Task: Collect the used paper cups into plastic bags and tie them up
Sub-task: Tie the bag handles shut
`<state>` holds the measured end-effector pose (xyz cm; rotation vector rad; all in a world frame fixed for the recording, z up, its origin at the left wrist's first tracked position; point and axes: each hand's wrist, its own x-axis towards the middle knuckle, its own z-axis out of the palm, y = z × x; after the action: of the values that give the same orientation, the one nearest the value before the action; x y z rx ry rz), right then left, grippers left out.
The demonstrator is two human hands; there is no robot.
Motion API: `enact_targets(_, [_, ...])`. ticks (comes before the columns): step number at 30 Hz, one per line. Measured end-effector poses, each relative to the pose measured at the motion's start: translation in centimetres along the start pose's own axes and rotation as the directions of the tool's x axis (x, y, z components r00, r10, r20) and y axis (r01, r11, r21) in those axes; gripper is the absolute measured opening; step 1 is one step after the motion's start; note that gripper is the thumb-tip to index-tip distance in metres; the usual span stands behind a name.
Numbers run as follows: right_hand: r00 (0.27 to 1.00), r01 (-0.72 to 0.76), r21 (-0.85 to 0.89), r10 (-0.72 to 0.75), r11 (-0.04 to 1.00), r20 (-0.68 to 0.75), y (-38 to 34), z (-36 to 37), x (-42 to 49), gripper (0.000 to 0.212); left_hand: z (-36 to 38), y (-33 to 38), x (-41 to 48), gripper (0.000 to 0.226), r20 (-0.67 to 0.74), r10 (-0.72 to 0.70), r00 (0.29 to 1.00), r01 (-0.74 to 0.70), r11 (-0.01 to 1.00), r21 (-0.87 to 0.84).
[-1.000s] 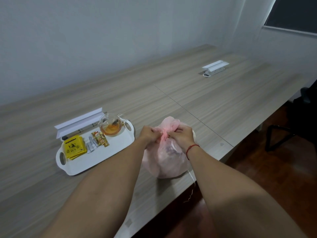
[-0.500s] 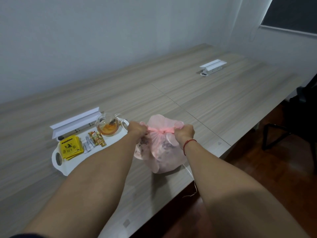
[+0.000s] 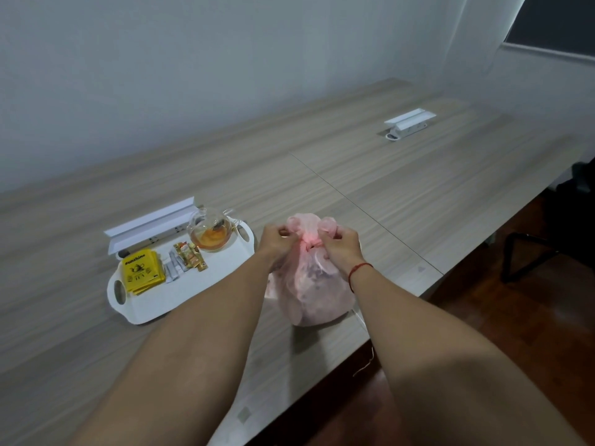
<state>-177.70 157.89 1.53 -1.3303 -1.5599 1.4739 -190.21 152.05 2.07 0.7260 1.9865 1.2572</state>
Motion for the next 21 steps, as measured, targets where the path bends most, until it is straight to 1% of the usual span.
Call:
enact_targets(1, [1.000, -0.018, 0.051, 0.019, 0.999, -0.016, -0.2, 0.2, 0.0, 0.025, 0.2, 0.0, 0.0, 0.017, -0.005, -0.001, 1.000, 0.001, 0.999, -0.043])
enact_targets(2, [0.999, -0.042, 0.122, 0.045, 0.992, -0.019, -0.4, 0.4, 0.1, 0.026, 0.4, -0.1, 0.2, 0.014, -0.010, -0.036, 0.999, 0.035, 0.995, -0.094])
enact_targets(3, [0.997, -0.070, 0.193, 0.073, 0.979, -0.013, -0.7, 0.6, 0.1, 0.025, 0.5, 0.1, 0.2, 0.011, -0.012, -0.100, 0.995, 0.098, 0.985, -0.145])
enact_targets(4, [0.995, -0.093, 0.247, 0.098, 0.965, -0.008, -0.8, 0.8, 0.1, 0.024, 0.7, 0.2, 0.2, 0.015, -0.018, -0.175, 0.984, 0.169, 0.967, -0.191])
enact_targets(5, [0.993, -0.113, 0.280, 0.118, 0.953, -0.003, -0.9, 0.8, 0.2, 0.023, 0.8, 0.2, 0.4, 0.018, -0.016, -0.236, 0.972, 0.227, 0.947, -0.227])
enact_targets(6, [0.991, -0.132, 0.305, 0.135, 0.943, 0.009, -0.9, 0.9, 0.2, 0.022, 0.8, 0.1, 0.5, 0.016, -0.003, -0.274, 0.962, 0.263, 0.927, -0.267])
enact_targets(7, [0.989, -0.148, 0.302, 0.147, 0.942, 0.026, -0.9, 0.9, 0.2, 0.022, 0.8, 0.2, 0.5, 0.013, 0.009, -0.287, 0.958, 0.276, 0.911, -0.307])
enact_targets(8, [0.988, -0.152, 0.263, 0.148, 0.953, 0.036, -0.9, 0.8, 0.2, 0.022, 0.9, 0.3, 0.4, 0.012, 0.023, -0.287, 0.958, 0.277, 0.900, -0.337])
enact_targets(10, [0.993, -0.122, 0.153, 0.120, 0.981, 0.017, -1.1, 0.9, 0.4, 0.023, 1.3, 0.4, 0.3, 0.018, 0.055, -0.278, 0.959, 0.279, 0.890, -0.361])
enact_targets(13, [0.996, -0.082, 0.086, 0.084, 0.993, -0.018, -1.5, 1.1, 0.7, 0.030, 2.0, 0.5, 0.4, 0.026, 0.095, -0.248, 0.964, 0.265, 0.896, -0.356])
enact_targets(15, [0.995, -0.101, 0.077, 0.102, 0.992, -0.011, -1.7, 1.1, 0.6, 0.042, 2.4, 0.9, 0.5, 0.032, 0.109, -0.236, 0.965, 0.259, 0.913, -0.316])
enact_targets(17, [0.989, -0.145, 0.150, 0.143, 0.978, 0.022, -1.9, 1.0, 0.4, 0.047, 2.5, 1.8, 0.1, 0.035, 0.157, -0.222, 0.962, 0.263, 0.906, -0.331])
enact_targets(19, [0.983, -0.183, 0.186, 0.179, 0.965, 0.035, -1.8, 0.8, 0.6, 0.047, 2.4, 2.4, 0.0, 0.036, 0.200, -0.216, 0.956, 0.284, 0.860, -0.425])
enact_targets(21, [0.980, -0.199, 0.124, 0.198, 0.972, 0.014, -1.8, 0.8, 1.0, 0.039, 2.3, 2.4, 0.5, 0.034, 0.196, -0.247, 0.949, 0.311, 0.836, -0.452])
